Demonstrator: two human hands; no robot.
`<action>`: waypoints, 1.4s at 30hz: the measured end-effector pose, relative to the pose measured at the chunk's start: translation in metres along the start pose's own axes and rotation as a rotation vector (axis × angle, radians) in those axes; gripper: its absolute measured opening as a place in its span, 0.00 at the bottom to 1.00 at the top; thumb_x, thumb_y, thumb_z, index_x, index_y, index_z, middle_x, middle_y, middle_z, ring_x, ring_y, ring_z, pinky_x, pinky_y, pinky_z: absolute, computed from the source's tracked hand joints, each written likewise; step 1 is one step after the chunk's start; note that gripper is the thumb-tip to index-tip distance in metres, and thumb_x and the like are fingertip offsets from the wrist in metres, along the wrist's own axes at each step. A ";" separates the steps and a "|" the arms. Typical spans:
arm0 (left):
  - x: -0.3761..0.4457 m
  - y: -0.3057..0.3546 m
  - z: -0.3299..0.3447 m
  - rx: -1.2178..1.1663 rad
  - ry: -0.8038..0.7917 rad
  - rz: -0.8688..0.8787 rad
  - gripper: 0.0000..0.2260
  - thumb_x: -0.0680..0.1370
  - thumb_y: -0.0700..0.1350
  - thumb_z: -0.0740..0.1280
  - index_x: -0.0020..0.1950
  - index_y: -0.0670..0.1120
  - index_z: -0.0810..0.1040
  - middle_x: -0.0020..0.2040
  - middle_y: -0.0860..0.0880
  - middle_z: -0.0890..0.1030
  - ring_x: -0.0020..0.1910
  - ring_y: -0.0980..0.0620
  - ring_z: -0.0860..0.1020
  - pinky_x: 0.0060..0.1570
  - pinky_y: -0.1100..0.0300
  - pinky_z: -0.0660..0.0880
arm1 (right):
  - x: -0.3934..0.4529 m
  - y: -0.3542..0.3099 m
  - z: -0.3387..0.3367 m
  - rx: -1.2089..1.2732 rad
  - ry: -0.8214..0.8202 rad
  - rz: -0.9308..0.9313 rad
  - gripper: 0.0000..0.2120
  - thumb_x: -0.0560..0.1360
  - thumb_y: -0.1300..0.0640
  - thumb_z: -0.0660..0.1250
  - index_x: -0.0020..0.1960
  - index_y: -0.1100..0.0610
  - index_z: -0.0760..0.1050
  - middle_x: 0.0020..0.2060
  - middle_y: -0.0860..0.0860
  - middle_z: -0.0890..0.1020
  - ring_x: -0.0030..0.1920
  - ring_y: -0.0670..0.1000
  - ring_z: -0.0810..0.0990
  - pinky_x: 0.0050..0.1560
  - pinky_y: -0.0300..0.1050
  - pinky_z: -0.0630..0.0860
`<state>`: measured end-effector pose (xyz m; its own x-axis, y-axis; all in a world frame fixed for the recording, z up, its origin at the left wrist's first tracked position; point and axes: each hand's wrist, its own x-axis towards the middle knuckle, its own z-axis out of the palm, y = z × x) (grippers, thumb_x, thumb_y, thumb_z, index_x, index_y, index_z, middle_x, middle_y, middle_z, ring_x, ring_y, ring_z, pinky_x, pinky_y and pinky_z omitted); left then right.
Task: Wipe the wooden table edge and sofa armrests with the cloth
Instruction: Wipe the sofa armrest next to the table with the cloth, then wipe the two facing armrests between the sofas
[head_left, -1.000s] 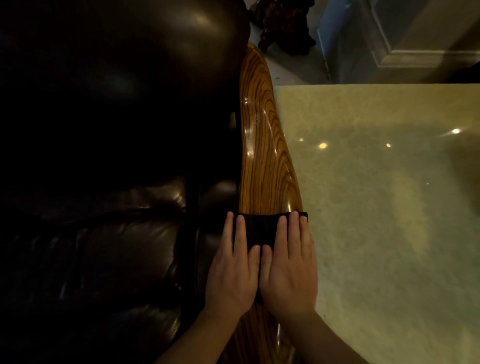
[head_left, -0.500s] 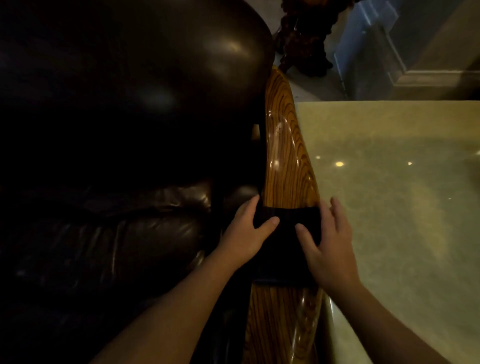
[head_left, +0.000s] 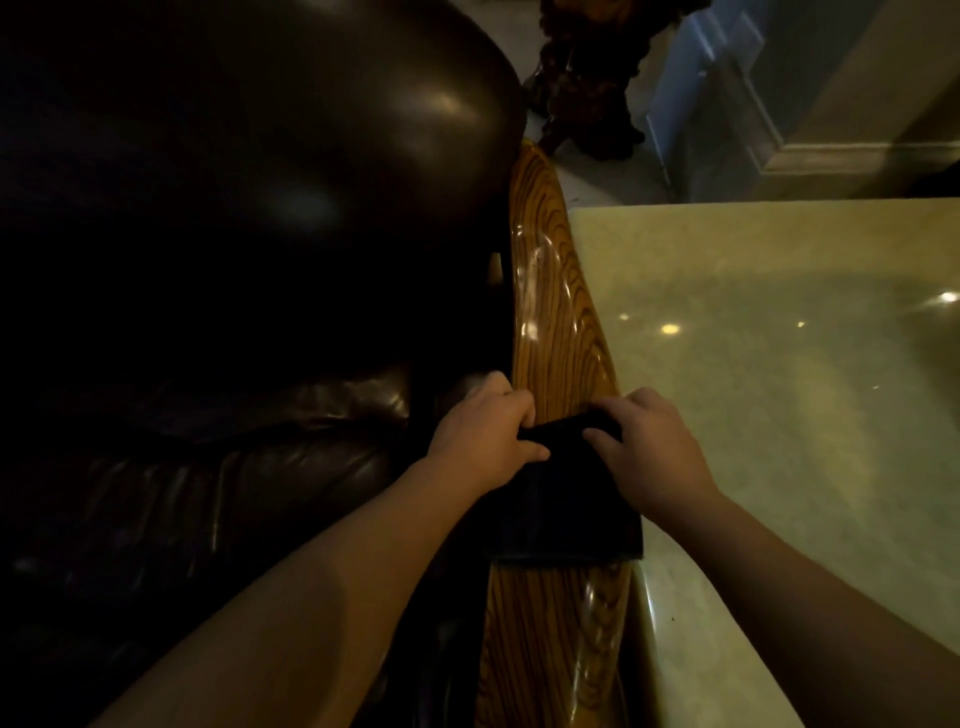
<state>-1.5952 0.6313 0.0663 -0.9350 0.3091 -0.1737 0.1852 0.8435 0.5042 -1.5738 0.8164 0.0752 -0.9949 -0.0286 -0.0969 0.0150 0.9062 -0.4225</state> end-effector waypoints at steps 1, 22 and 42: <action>0.001 0.001 -0.001 0.012 -0.006 0.007 0.14 0.69 0.56 0.72 0.43 0.56 0.67 0.47 0.55 0.67 0.46 0.55 0.69 0.41 0.57 0.71 | 0.001 -0.001 -0.001 -0.022 -0.001 -0.014 0.14 0.74 0.52 0.67 0.59 0.52 0.77 0.48 0.51 0.73 0.52 0.52 0.72 0.47 0.45 0.70; -0.094 0.102 -0.145 0.295 -0.130 0.112 0.12 0.76 0.55 0.64 0.56 0.51 0.75 0.48 0.51 0.73 0.45 0.53 0.74 0.46 0.55 0.74 | -0.080 -0.070 -0.149 -0.154 -0.162 -0.204 0.15 0.76 0.58 0.63 0.63 0.51 0.72 0.53 0.51 0.79 0.50 0.54 0.79 0.48 0.49 0.77; -0.291 0.068 -0.258 0.510 0.071 0.159 0.17 0.73 0.40 0.68 0.60 0.45 0.69 0.54 0.44 0.74 0.50 0.45 0.77 0.43 0.54 0.73 | -0.215 -0.298 -0.161 -0.364 0.052 -0.241 0.05 0.73 0.55 0.65 0.47 0.53 0.70 0.44 0.50 0.76 0.43 0.50 0.75 0.39 0.42 0.72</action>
<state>-1.3884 0.4852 0.3696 -0.8982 0.4352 -0.0621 0.4333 0.9003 0.0415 -1.3805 0.6205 0.3667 -0.9694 -0.2448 0.0151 -0.2453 0.9660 -0.0816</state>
